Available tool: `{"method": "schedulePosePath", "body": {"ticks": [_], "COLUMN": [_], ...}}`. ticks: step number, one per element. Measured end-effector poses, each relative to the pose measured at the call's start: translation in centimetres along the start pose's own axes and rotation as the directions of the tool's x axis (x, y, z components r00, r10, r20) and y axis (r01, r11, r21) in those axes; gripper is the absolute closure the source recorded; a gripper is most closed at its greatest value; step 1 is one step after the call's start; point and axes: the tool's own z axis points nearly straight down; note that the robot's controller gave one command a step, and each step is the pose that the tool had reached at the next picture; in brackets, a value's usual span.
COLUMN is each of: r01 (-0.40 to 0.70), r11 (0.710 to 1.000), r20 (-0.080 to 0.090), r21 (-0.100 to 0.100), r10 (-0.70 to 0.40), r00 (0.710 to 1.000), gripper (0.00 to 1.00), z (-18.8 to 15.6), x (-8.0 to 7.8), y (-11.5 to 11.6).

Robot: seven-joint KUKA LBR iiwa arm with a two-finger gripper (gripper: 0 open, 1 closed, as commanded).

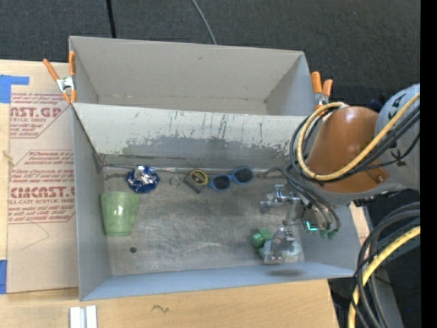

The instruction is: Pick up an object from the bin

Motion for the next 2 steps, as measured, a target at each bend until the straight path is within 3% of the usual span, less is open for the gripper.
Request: {"method": "schedulePosePath", "body": {"ticks": [1, 2], "r01": [0.08, 0.306], "r11": [0.997, 0.952], "r20": [0.019, 0.012], "r21": [0.002, 0.005], "r10": [-0.08, -0.306], "r00": [0.997, 0.952], "gripper": [0.0, 0.0], "z": [7.7, 7.57], "x": [-0.75, -1.51], "y": [-3.88, -4.3]}}
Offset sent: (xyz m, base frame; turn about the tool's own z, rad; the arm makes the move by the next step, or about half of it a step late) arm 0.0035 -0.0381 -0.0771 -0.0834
